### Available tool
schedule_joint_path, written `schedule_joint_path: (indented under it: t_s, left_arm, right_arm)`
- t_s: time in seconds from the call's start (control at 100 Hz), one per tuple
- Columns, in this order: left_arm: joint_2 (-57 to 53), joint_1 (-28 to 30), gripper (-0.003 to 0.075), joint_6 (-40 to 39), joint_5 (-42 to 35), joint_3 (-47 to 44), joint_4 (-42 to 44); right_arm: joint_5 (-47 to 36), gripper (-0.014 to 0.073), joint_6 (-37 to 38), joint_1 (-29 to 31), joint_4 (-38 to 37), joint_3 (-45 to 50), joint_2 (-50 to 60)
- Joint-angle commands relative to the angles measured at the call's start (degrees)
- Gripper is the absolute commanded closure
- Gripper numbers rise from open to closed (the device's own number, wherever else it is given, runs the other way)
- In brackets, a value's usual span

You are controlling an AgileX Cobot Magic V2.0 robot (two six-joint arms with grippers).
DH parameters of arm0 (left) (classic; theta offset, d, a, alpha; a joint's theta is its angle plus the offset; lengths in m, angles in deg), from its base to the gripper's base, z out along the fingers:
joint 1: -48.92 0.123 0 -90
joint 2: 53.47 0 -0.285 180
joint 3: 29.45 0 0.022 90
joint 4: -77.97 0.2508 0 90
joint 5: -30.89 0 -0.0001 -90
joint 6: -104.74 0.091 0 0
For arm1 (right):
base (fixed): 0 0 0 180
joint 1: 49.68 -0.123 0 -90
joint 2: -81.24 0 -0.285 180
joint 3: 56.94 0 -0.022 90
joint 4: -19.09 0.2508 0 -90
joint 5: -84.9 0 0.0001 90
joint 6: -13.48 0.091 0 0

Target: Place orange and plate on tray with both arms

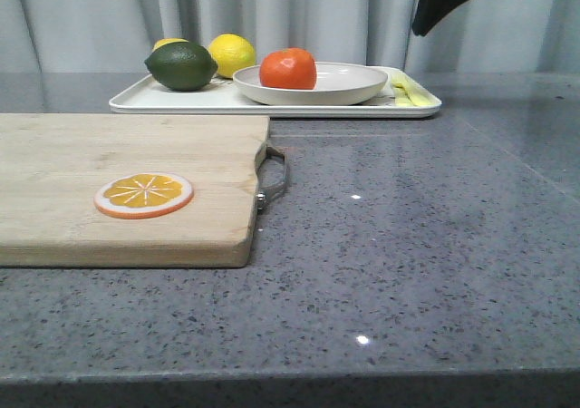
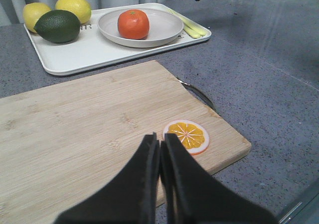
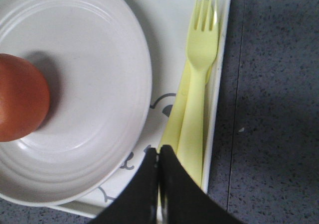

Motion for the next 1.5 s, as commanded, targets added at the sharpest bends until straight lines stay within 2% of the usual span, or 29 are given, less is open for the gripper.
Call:
schedule_joint_path:
  t_s: [0.0,0.44,0.79,1.14,1.49]
  left_arm:
    - [0.5,0.2,0.0739,-0.2,-4.4,1.6,-0.7]
    - [0.5,0.2,0.0739,-0.2,-4.4,1.6,-0.7]
    - [0.5,0.2,0.0739,-0.2,-4.4,1.6,-0.7]
    - [0.5,0.2,0.0739,-0.2,-3.2,1.6,-0.7]
    - [0.5,0.2,0.0739,-0.2,-3.2,1.6,-0.7]
  right_arm:
    - [2.7,0.0663,-0.8,0.3,-0.2,-2.0,6.4]
    - [5.1,0.0663,-0.8,-1.8,-1.8,-1.1,17.3]
    - [4.6,0.0663,-0.8,-4.8,-4.7,9.9,27.4]
    - [-0.4,0.0663,-0.8,-6.3,-7.3,26.1,41.9]
    - [-12.2,0.0663,-2.9,-6.3,-7.4,51.3,63.0]
